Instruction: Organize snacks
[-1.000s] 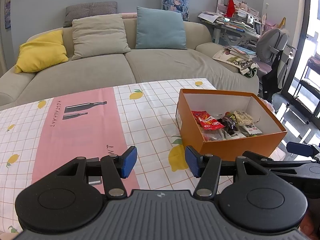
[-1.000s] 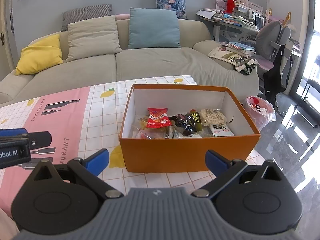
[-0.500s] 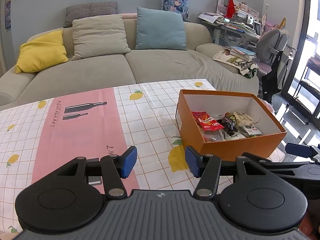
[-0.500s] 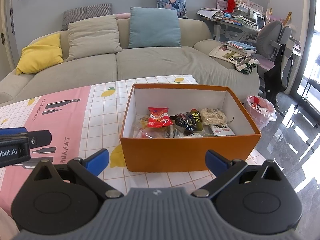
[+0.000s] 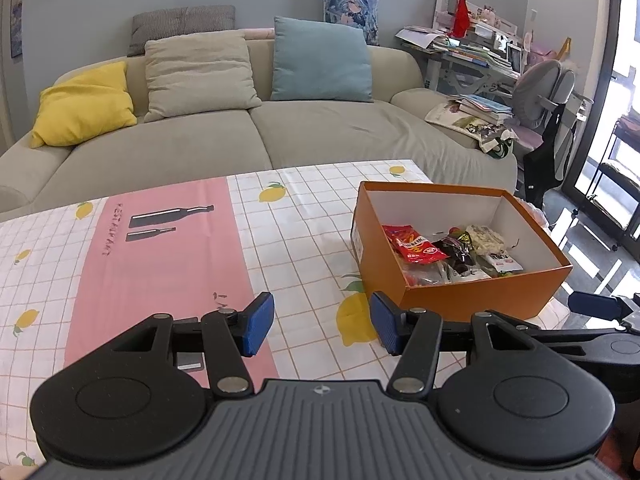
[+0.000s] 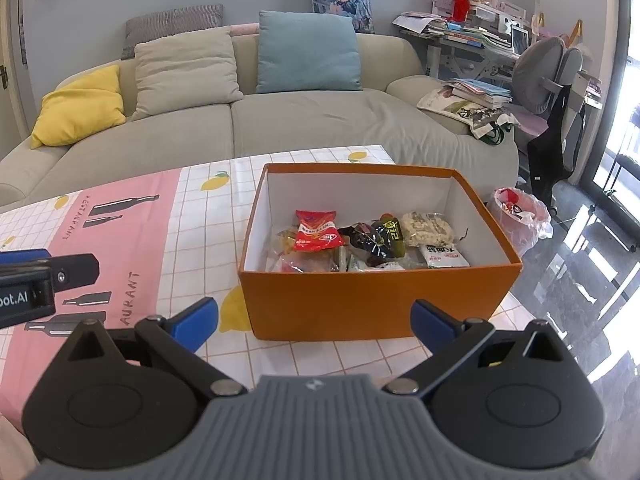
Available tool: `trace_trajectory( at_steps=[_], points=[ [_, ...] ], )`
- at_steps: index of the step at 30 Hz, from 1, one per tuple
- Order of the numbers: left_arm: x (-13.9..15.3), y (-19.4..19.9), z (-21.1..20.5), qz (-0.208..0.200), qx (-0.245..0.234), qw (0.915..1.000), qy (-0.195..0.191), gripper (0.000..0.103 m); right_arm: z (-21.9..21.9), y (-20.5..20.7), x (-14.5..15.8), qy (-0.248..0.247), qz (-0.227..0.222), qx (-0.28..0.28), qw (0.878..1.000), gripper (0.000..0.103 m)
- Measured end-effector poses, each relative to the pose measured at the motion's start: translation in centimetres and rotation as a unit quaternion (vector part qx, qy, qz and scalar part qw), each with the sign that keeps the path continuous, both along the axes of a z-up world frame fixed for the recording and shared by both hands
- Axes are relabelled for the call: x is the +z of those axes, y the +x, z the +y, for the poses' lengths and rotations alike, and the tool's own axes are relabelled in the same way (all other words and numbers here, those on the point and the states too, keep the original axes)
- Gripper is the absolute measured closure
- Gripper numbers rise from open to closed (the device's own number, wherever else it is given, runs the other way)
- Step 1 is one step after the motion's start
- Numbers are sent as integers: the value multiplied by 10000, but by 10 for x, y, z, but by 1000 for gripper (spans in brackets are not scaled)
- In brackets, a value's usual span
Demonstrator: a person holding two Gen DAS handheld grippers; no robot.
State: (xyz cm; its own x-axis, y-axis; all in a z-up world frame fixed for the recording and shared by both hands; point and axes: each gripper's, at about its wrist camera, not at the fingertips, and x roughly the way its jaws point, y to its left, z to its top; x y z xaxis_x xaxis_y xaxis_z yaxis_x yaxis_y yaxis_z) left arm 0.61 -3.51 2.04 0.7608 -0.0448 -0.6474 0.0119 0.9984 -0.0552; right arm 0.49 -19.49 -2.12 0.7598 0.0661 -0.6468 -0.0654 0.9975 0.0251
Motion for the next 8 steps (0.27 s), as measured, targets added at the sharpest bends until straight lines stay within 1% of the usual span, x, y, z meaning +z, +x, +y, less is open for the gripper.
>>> trace_trajectory(
  at_steps=[6, 8],
  points=[
    [-2, 0, 1, -36, -17, 10000, 8, 38, 0, 0, -2, -25, 27, 32, 10000, 3],
    [-4, -1, 1, -26, 15, 10000, -10, 34, 0, 1, -2, -28, 43, 32, 10000, 3]
  ],
)
